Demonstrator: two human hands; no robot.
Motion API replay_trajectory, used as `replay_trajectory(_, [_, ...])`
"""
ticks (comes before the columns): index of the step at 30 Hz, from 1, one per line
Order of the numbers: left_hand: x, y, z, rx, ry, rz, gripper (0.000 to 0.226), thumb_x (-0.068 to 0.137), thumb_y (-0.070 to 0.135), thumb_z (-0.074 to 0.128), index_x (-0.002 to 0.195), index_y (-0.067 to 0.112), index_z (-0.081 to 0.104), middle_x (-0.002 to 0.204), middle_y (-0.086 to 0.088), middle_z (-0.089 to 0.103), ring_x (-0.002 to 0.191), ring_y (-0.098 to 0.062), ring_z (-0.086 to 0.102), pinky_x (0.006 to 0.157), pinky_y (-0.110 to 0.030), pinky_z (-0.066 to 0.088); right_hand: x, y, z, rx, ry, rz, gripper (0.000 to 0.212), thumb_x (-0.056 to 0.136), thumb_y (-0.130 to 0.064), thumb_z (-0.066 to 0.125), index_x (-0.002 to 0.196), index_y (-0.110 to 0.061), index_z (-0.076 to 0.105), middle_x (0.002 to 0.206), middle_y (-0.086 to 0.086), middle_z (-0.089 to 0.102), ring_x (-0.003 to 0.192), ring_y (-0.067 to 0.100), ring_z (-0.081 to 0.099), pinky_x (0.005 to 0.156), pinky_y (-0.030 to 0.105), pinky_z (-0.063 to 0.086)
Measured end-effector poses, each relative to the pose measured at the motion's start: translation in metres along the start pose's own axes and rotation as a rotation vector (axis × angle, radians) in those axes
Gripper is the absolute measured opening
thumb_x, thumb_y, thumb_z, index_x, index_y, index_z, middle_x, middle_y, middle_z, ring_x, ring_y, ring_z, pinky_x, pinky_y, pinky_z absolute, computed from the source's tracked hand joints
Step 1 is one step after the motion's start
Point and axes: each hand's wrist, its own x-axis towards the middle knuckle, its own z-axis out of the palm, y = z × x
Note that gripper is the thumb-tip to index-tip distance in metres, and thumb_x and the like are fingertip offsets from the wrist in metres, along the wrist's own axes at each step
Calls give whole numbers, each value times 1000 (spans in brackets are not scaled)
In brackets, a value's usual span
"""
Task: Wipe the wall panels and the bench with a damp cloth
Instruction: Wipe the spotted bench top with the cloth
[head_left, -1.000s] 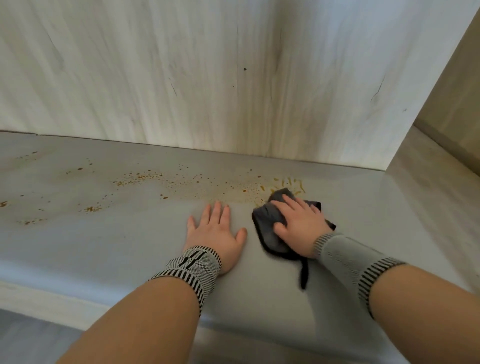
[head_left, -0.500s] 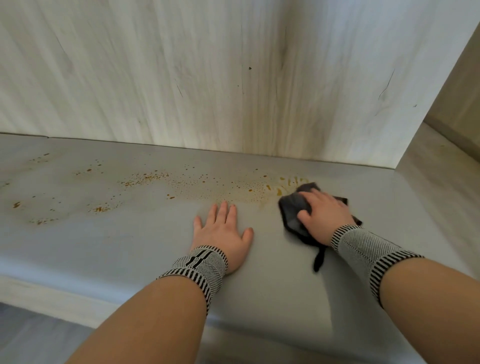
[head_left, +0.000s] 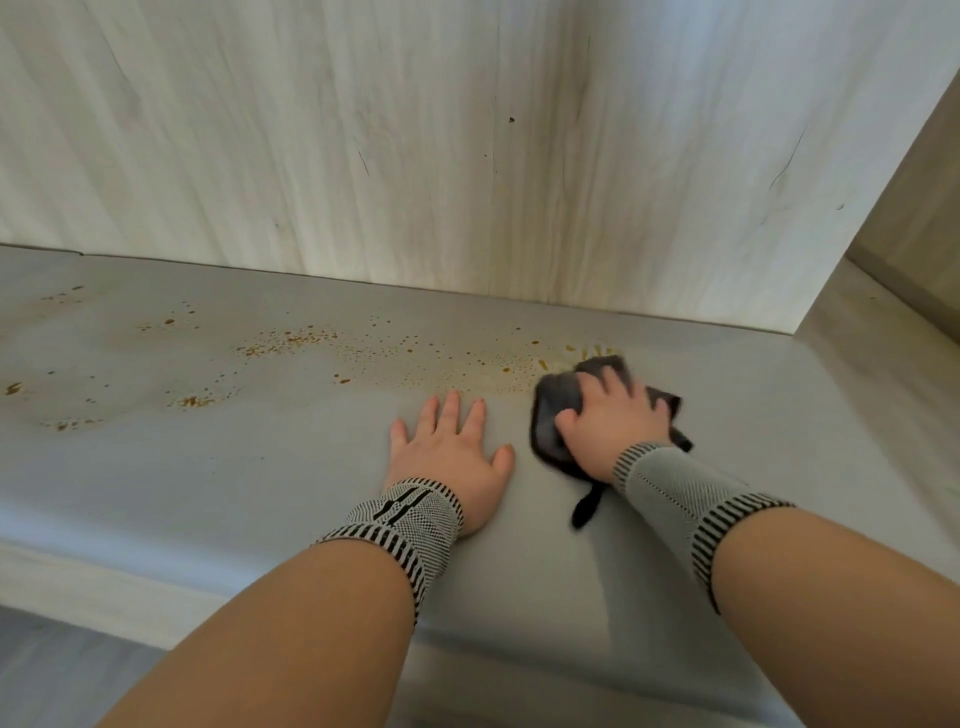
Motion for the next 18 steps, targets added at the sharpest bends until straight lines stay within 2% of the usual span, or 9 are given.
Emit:
replay_trajectory(2, [0,0,-5,16,-25,5,71,96,64,18,157,32,4,166,3,-2,152,-20,0,121,-52,6,-19,-7,2,-2,-28,-268,59,93,-42,40,150,-34,25,162,-4,13,147,23,14,119,48,13])
replay_trajectory(4, [5,-5,-18,59,-43,42,71,95,67,21,157,33,11,166,1,9,151,-23,11,120,-51,13,-18,12,-5,-34,-51,-367,59,94,-40,42,150,-35,25,162,-5,16,147,18,17,119,44,15])
replay_trajectory(5, [9,-9,-26,90,-43,70,71,95,67,22,156,32,17,164,0,17,149,-24,18,119,-50,18,-12,25,-7,-47,-47,-306,59,93,-41,42,149,-35,26,161,-5,18,146,18,20,119,42,17])
replay_trajectory(7, [17,-21,-35,137,-13,97,68,97,65,22,155,29,21,162,-3,22,148,-25,21,119,-51,18,-1,41,-10,-34,-19,-10,59,92,-45,40,148,-33,29,160,-1,23,144,23,25,117,45,20])
replay_trajectory(9, [25,-32,-31,117,-23,70,68,99,63,16,157,29,11,166,-2,5,152,-24,3,121,-53,7,6,30,-5,27,1,236,60,89,-46,38,146,-28,33,157,4,26,142,30,25,114,52,21])
replay_trajectory(10, [29,-36,-25,100,-33,49,68,99,62,13,158,30,5,166,0,-4,152,-23,-5,121,-54,2,9,16,-2,26,12,238,61,88,-46,38,145,-26,33,157,5,25,142,32,23,114,53,20])
replay_trajectory(15, [31,-39,-11,43,19,46,65,99,59,12,158,32,1,166,4,-6,152,-18,-4,122,-51,1,0,-10,1,-19,-61,-310,60,94,-41,39,151,-32,23,163,-2,10,149,23,9,120,47,9])
replay_trajectory(16, [30,-39,-11,40,30,44,65,99,58,12,158,32,0,166,4,-7,152,-18,-4,122,-51,1,5,0,-2,-38,-77,-333,59,95,-41,40,151,-34,23,163,-4,10,149,20,9,121,46,9])
replay_trajectory(18, [29,-40,-13,36,18,43,66,98,59,11,157,32,-2,166,4,-8,152,-18,-5,122,-52,0,17,18,-9,-56,-61,-182,59,94,-41,41,151,-34,24,163,-4,12,149,19,11,120,47,9])
